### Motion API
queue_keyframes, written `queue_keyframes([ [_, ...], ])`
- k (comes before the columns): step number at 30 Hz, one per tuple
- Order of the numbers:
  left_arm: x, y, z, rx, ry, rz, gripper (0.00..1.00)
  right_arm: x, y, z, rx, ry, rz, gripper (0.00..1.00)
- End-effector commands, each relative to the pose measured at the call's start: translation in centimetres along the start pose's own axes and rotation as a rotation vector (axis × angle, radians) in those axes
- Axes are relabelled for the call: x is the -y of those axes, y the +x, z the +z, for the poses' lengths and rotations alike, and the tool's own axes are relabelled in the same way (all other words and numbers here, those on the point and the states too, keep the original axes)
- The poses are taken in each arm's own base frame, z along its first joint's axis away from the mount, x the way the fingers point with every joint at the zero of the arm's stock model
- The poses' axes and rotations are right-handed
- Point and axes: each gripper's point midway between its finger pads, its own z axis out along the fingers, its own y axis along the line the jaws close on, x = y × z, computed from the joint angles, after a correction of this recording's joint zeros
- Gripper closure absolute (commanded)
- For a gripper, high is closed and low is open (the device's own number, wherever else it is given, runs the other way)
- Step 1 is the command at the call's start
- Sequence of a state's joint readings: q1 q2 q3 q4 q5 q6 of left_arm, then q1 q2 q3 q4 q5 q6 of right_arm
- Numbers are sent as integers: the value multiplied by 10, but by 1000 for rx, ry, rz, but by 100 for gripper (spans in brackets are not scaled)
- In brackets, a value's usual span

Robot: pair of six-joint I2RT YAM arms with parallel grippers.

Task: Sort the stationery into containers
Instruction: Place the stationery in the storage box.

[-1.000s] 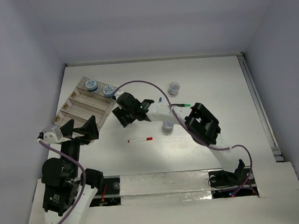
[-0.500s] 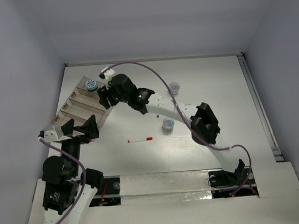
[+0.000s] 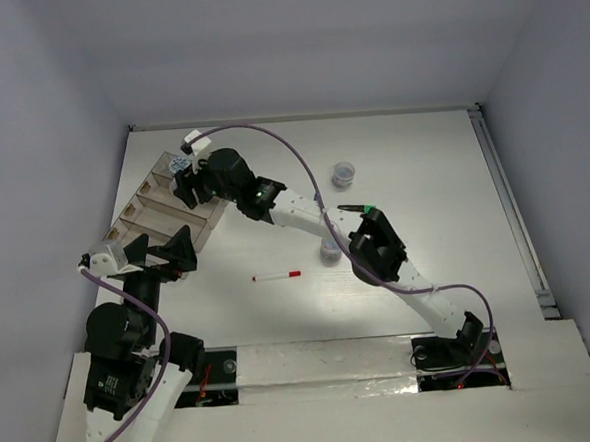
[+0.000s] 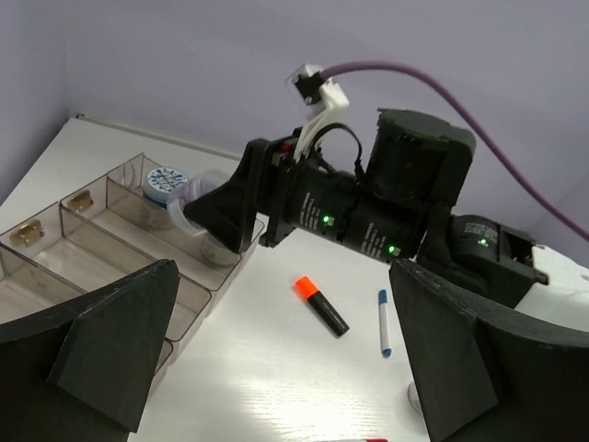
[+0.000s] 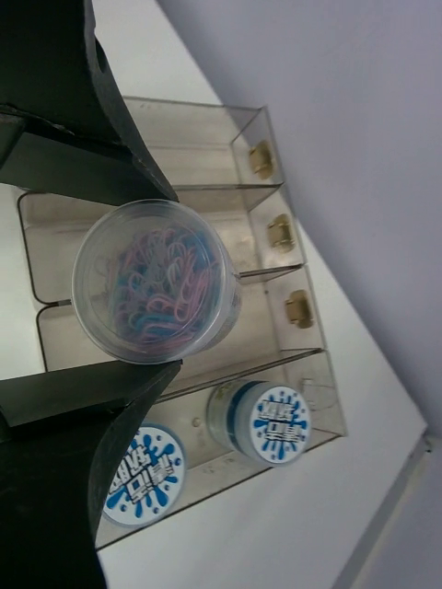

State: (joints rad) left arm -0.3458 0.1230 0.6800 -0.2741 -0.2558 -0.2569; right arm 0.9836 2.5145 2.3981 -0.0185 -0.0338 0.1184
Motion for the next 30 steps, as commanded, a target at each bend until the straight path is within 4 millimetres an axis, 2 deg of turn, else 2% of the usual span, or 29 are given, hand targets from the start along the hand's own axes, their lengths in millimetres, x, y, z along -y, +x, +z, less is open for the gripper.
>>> queue_keyframes([
  [1, 3, -8, 4, 24, 0, -13, 1, -6, -21, 0, 69, -3, -34, 73],
  [8, 3, -5, 6, 13, 0, -10, 1, 10, 22, 8, -13, 58, -43, 73],
  [9, 3, -5, 6, 13, 0, -10, 1, 17, 24, 8, -18, 69, -40, 72],
  [19, 3, -6, 6, 15, -1, -9, 1, 26, 57, 2, -93, 102, -29, 71],
  [24, 3, -6, 6, 15, -1, -9, 1, 29, 62, 1, -102, 119, -31, 68],
  [27, 3, -5, 6, 14, -1, -10, 1, 30, 58, 2, -92, 124, -33, 57],
  [28, 3, -6, 6, 15, -1, -10, 1, 30, 57, 3, -89, 125, -32, 44],
  [29, 3, -5, 6, 14, 0, -10, 1, 29, 52, 4, -77, 122, -31, 38],
  [30, 3, -5, 6, 14, 0, -10, 1, 30, 56, 3, -99, 126, -32, 33],
])
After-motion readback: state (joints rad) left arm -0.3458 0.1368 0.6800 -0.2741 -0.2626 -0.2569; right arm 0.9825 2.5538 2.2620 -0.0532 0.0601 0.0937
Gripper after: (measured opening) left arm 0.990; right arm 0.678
